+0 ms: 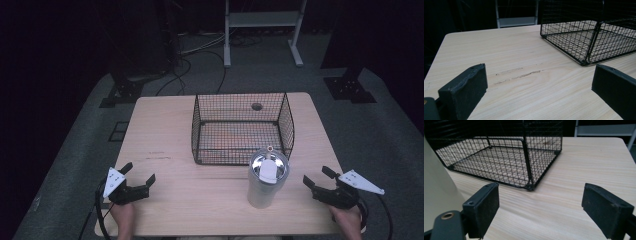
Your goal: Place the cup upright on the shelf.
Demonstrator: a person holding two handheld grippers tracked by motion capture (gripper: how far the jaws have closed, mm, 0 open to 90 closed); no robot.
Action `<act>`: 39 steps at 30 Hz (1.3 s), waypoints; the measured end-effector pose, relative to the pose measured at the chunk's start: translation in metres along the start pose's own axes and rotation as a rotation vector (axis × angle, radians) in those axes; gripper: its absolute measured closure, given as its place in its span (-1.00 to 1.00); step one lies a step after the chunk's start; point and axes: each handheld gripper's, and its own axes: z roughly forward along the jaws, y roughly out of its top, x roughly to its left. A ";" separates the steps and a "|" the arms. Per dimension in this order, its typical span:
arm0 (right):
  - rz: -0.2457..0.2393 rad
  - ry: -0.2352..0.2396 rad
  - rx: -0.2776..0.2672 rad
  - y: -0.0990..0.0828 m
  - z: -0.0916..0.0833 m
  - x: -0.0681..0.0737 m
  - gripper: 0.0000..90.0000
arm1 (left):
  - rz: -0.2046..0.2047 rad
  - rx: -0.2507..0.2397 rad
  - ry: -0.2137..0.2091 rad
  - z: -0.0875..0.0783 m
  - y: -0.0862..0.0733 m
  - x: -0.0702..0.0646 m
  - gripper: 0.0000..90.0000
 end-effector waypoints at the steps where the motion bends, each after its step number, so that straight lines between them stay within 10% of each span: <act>1: 0.001 0.008 -0.001 0.002 0.000 0.001 -0.69 | 0.001 0.001 0.000 0.000 0.000 0.000 -1.00; 39: -0.258 0.310 0.055 0.046 -0.023 0.067 -0.74 | 0.023 -0.007 -0.009 -0.001 -0.001 -0.003 -1.00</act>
